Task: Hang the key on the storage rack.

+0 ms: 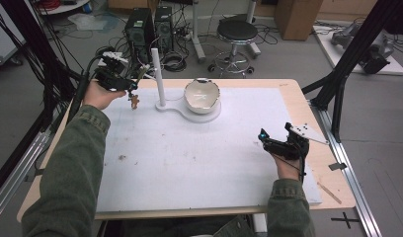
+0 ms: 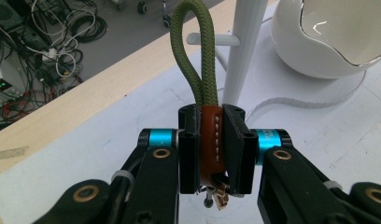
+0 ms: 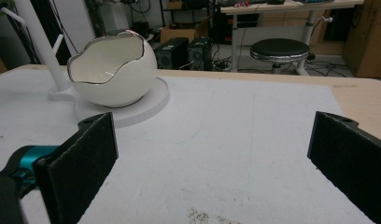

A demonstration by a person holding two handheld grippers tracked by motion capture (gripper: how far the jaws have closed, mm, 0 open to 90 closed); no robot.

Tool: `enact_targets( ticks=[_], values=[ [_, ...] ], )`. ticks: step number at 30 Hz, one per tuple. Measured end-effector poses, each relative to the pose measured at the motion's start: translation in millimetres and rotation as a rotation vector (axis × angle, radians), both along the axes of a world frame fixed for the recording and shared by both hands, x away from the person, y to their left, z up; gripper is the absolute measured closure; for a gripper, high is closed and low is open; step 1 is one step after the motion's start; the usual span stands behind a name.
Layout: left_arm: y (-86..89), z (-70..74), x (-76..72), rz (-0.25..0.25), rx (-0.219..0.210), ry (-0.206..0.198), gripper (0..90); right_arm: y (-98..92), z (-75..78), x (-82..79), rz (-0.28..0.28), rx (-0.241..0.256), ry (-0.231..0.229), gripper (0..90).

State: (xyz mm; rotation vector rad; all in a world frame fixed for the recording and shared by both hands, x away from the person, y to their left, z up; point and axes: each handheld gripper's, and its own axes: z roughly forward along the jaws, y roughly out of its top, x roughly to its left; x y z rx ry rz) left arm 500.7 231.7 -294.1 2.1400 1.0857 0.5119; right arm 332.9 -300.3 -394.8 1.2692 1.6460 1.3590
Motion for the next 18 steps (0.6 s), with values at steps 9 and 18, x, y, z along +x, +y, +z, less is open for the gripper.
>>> enact_targets(
  ticks=[9,18],
  values=[
    [-12.8,-5.1,2.9,-0.019,0.004,0.012,76.8,-0.4,0.3,-0.4,-0.001,0.005,-0.001,0.6],
    [-23.7,-13.4,5.9,-0.033,0.024,0.023,76.8,0.4,0.1,-0.1,0.003,0.004,-0.003,0.6]
  ],
)
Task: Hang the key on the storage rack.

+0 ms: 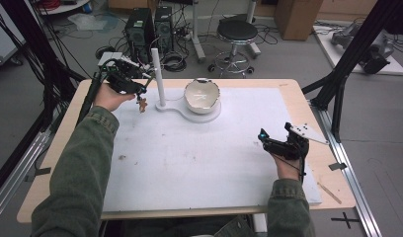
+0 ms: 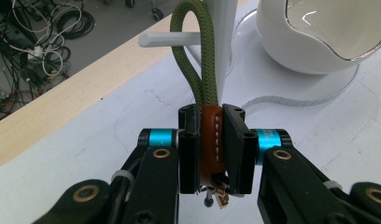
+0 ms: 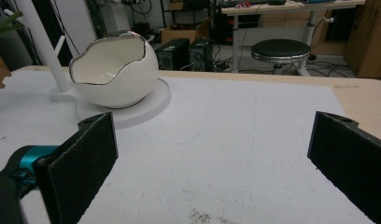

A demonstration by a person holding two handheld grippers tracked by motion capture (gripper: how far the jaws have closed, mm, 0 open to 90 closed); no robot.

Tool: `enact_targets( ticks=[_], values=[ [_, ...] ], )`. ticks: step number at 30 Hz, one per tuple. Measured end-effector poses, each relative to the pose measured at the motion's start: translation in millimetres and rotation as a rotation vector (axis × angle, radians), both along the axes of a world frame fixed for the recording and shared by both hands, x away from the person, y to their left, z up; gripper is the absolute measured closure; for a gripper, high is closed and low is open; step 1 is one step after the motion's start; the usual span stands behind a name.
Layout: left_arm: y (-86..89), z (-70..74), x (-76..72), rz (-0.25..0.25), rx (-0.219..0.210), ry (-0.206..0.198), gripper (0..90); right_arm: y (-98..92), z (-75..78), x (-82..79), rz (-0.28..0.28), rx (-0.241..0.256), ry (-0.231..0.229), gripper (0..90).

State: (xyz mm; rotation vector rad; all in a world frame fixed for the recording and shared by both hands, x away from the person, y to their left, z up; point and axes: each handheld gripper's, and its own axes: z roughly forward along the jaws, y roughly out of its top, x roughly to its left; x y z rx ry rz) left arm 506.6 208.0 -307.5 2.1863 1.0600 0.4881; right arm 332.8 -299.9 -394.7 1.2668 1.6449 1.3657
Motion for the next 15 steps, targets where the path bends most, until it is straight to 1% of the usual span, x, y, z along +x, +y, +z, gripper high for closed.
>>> enact_targets(
  ticks=[2,8,10,14,15],
  values=[
    [-1.5,-1.9,0.7,-0.002,0.006,0.001,76.8,0.0,0.2,-0.4,-0.002,0.006,0.005,0.6],
    [-4.8,-5.3,1.3,-0.012,0.015,0.003,76.8,-0.3,-0.1,0.1,0.0,0.001,0.002,0.6],
    [-6.3,-6.4,1.3,-0.016,0.019,0.01,76.8,-0.1,-0.2,0.2,0.001,-0.004,0.001,0.6],
    [-10.1,-10.6,1.4,-0.019,0.042,0.02,76.6,-0.1,0.2,-0.5,0.001,0.002,0.003,0.6],
    [-10.3,-12.0,1.4,-0.017,0.04,0.021,76.5,0.1,0.3,-0.8,0.001,0.005,0.006,0.6]
  ],
)
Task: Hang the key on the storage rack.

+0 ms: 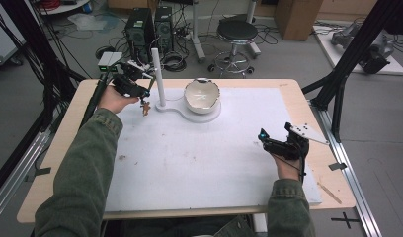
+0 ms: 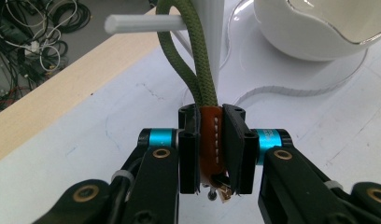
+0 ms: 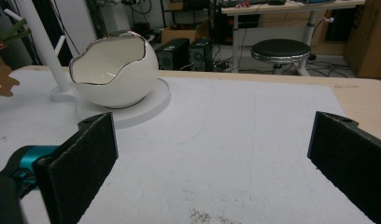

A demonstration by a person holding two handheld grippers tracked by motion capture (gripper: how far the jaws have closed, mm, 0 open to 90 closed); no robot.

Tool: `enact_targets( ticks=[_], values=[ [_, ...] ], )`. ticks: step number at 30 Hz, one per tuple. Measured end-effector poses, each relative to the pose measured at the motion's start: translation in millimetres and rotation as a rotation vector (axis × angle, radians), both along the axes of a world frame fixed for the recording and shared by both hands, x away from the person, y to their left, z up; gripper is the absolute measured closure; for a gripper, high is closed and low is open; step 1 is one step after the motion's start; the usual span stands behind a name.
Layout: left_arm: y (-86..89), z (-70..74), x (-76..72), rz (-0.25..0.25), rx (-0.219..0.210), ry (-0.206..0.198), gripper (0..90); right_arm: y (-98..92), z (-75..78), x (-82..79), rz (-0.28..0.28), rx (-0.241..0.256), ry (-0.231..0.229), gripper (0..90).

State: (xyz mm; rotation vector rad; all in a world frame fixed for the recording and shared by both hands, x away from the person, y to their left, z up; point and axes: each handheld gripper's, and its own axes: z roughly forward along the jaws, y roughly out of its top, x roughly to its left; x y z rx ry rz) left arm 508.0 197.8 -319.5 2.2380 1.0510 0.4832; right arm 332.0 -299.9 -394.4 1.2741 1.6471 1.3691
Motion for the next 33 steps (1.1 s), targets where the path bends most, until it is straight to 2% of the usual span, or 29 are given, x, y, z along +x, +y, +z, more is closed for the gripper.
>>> enact_targets(
  ticks=[2,7,9,12,17,20,22,23,24,28,33],
  values=[
    [0.6,-2.5,0.2,0.006,-0.011,0.004,76.4,-0.2,0.0,0.2,-0.002,-0.002,-0.005,0.6],
    [-0.3,-8.2,1.5,-0.003,-0.004,0.024,75.8,-0.6,-0.2,0.7,0.0,-0.005,-0.002,0.6],
    [-1.2,-8.4,1.3,-0.003,-0.014,0.019,73.2,-0.5,-0.2,0.6,-0.002,-0.003,0.001,0.6],
    [-1.5,-6.3,0.2,0.0,-0.036,0.013,64.6,-1.0,-0.2,0.6,-0.003,-0.003,-0.002,0.6],
    [0.4,-5.3,-0.7,0.023,-0.04,0.034,48.3,-1.0,-0.1,0.4,-0.001,-0.001,-0.002,0.6],
    [3.7,-2.1,-2.7,0.027,-0.072,0.027,43.0,-1.0,0.0,0.4,-0.001,-0.002,-0.002,0.6],
    [6.2,0.5,-5.2,0.004,-0.106,0.019,35.1,-1.1,-0.1,0.4,-0.001,-0.002,-0.002,0.6],
    [7.3,1.5,-6.6,0.007,-0.12,0.011,27.8,-1.3,-0.1,0.4,-0.001,-0.004,-0.004,0.6],
    [8.4,2.7,-7.6,0.012,-0.128,0.005,24.1,-1.2,0.0,0.4,-0.001,-0.003,-0.004,0.6],
    [11.7,6.6,-13.1,0.041,-0.127,-0.021,16.8,-0.6,0.0,0.1,-0.003,-0.002,-0.003,0.6],
    [11.5,12.5,-21.8,0.056,-0.146,-0.06,10.0,-0.1,-0.3,0.4,-0.002,-0.008,-0.001,0.6]
  ],
)
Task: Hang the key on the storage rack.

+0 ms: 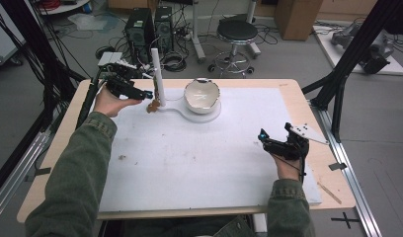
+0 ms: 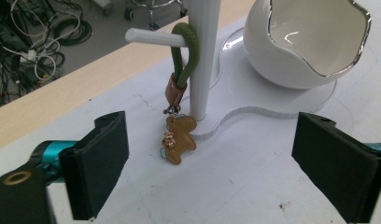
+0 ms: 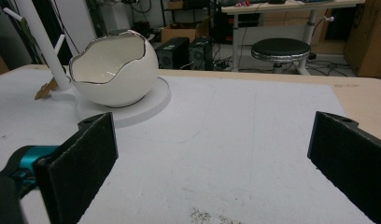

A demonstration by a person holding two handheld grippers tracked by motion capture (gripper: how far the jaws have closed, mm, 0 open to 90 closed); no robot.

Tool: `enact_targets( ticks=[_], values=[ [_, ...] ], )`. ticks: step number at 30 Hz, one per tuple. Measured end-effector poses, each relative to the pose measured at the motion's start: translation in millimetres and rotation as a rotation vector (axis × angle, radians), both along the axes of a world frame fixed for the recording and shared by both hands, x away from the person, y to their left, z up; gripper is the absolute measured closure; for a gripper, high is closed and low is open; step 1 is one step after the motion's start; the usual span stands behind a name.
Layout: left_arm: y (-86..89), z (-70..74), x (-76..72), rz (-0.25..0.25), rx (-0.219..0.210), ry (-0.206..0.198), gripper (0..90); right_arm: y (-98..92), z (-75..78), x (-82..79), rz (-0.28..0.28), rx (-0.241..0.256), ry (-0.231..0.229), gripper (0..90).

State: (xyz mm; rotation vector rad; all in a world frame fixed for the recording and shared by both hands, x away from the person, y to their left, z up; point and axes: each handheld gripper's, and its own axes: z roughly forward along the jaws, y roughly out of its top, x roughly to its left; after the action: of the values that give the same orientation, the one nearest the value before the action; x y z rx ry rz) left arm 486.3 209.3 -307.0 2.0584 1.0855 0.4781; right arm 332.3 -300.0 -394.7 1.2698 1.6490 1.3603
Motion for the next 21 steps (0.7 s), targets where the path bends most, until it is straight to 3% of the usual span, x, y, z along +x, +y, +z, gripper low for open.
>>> enact_targets(
  ticks=[3,12,21],
  values=[
    [-0.7,2.6,-3.7,0.012,0.019,-0.006,1.7,-0.1,0.1,-0.2,0.001,0.004,0.0,0.6],
    [5.7,7.9,-17.2,-0.002,-0.016,-0.036,1.6,-0.1,0.2,-0.5,0.0,0.004,0.002,0.6],
    [14.3,4.1,-32.6,-0.011,-0.045,-0.059,1.6,-0.1,0.3,-1.0,-0.004,0.005,0.004,0.6]
  ],
)
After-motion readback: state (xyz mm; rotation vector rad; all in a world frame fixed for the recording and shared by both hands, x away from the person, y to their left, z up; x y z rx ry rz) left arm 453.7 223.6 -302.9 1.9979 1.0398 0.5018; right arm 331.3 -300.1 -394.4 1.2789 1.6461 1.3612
